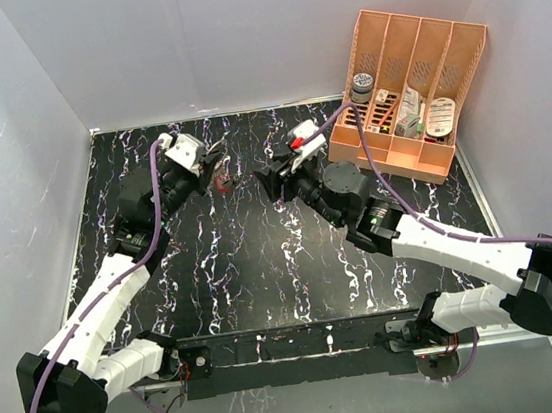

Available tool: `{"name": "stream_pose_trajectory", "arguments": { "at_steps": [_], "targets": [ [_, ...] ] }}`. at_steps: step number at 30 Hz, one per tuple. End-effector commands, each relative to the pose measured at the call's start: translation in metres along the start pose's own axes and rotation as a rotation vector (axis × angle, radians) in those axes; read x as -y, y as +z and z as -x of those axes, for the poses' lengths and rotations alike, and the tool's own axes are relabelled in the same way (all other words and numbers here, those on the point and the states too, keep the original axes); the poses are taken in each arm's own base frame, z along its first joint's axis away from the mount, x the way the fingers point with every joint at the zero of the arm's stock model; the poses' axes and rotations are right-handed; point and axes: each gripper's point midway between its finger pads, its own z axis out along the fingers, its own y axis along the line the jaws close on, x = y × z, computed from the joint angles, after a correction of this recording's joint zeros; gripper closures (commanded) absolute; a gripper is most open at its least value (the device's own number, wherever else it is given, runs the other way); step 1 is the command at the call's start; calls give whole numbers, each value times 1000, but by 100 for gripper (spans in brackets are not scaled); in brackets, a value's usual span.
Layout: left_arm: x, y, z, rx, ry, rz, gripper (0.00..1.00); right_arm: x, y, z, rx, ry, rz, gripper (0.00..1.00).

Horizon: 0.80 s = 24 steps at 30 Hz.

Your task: Remove the keys from the keyring

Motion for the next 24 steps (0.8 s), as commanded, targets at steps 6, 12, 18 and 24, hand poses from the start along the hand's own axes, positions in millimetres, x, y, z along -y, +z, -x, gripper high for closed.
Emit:
{"name": "stream_pose_trajectory", "arguments": {
  "at_steps": [6,12,18,24],
  "targets": [
    [9,-20,59,71,40,-63,100,-16,-1,-30,54,-26,102,47],
    [30,-32,86,119,-4,-175,100,-16,-4,-32,122,-36,120,48],
    [41,-42,103,147,-20,-229,100,-28,-1,-24,192,-28,175,46],
    [46,-44,107,156,-41,-257,100,-33,2,-13,245,-18,199,40]
  ]
}}
